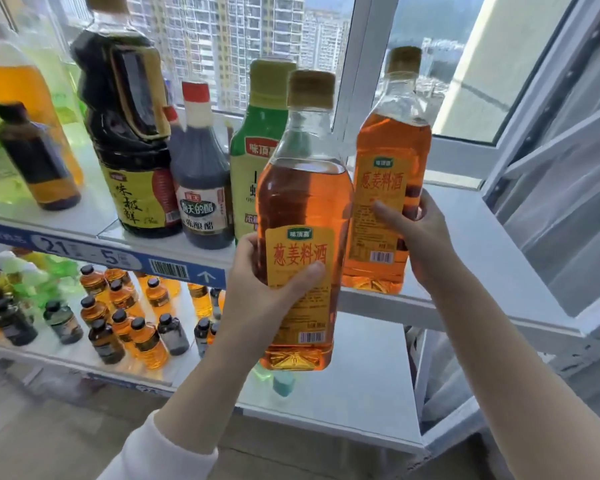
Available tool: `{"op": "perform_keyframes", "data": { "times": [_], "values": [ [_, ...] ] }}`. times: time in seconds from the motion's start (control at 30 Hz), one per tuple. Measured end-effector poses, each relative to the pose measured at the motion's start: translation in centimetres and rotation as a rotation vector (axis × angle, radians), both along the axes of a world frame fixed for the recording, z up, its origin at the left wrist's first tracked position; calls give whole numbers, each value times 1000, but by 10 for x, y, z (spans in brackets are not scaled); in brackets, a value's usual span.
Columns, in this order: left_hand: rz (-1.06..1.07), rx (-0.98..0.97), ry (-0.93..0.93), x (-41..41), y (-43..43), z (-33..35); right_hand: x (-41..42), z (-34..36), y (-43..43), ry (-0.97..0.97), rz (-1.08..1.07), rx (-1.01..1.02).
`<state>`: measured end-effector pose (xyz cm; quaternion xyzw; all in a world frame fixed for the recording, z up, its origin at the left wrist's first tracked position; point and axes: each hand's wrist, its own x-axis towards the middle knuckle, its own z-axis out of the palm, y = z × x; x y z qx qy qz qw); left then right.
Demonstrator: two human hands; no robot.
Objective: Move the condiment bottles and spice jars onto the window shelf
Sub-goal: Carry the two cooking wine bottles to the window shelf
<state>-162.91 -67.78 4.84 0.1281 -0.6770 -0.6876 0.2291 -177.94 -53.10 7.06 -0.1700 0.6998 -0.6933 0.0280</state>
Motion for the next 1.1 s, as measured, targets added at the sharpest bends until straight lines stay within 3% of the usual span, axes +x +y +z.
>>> {"op": "perform_keyframes", "data": {
  "times": [0.43, 1.1],
  "values": [
    [173, 52, -62, -53, 14, -3, -120, -14, -35, -12, 130, -37],
    [250, 38, -65, -58, 14, -2, -161, -23, -69, 54, 187, 23]
  ]
}}
